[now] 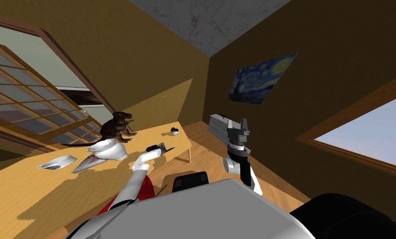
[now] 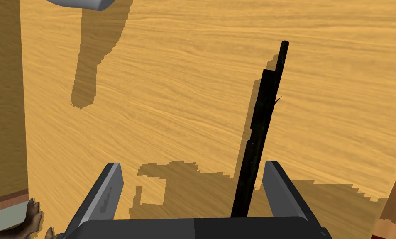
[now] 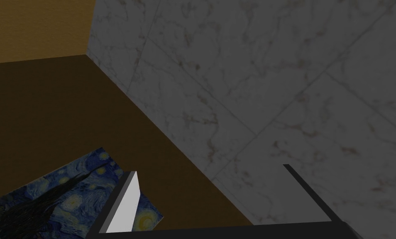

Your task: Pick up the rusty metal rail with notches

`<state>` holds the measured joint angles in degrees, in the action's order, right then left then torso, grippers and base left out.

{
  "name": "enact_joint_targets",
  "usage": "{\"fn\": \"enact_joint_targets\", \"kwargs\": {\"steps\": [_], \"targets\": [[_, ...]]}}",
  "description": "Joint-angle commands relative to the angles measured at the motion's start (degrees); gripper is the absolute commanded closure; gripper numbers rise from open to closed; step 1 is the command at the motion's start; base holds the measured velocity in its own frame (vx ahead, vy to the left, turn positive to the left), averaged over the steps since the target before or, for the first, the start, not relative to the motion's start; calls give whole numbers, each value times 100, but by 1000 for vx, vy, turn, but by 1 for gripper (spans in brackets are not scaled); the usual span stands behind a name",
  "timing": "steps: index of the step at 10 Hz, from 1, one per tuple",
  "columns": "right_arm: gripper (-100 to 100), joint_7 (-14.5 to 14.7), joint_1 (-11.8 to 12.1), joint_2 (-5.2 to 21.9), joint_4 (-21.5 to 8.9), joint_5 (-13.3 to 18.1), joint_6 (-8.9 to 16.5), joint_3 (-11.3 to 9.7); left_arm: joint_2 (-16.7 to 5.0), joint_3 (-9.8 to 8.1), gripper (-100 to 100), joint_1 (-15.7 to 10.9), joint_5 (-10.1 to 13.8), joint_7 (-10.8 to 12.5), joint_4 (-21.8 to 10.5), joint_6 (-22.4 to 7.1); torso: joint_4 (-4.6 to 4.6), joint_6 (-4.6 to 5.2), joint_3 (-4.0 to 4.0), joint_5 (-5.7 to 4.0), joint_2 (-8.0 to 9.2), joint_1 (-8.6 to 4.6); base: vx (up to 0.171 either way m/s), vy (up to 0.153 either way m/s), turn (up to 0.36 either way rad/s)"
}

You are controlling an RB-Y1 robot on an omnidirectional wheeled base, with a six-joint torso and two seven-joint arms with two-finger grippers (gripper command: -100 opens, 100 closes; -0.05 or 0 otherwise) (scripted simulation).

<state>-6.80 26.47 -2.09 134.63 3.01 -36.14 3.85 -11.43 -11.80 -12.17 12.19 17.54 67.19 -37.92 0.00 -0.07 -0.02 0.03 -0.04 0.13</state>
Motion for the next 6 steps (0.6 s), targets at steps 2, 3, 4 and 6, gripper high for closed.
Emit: {"fn": "enact_joint_targets", "kwargs": {"steps": [2,3,4,6], "targets": [[0,0,0,0,0,0,0,0,-16,-44,-100,-186,-3,9,-391,-284,0,2,-1,0,-2,-2,-2,18,-72],[0,0,0,0,0,0,0,0,-47,-81,-100,-330,18,4,-604,-508,-1,1,-2,-1,-4,-4,1,21,-106],[0,0,0,0,0,0,0,0,-47,-81,-100,-330,18,4,-676,-508,-1,2,-3,-1,-5,-2,1,21,-63],[0,0,0,0,0,0,0,0,-80,-116,-100,-467,37,-4,-950,-721,-1,2,-3,0,-5,-2,2,22,-77]]}}
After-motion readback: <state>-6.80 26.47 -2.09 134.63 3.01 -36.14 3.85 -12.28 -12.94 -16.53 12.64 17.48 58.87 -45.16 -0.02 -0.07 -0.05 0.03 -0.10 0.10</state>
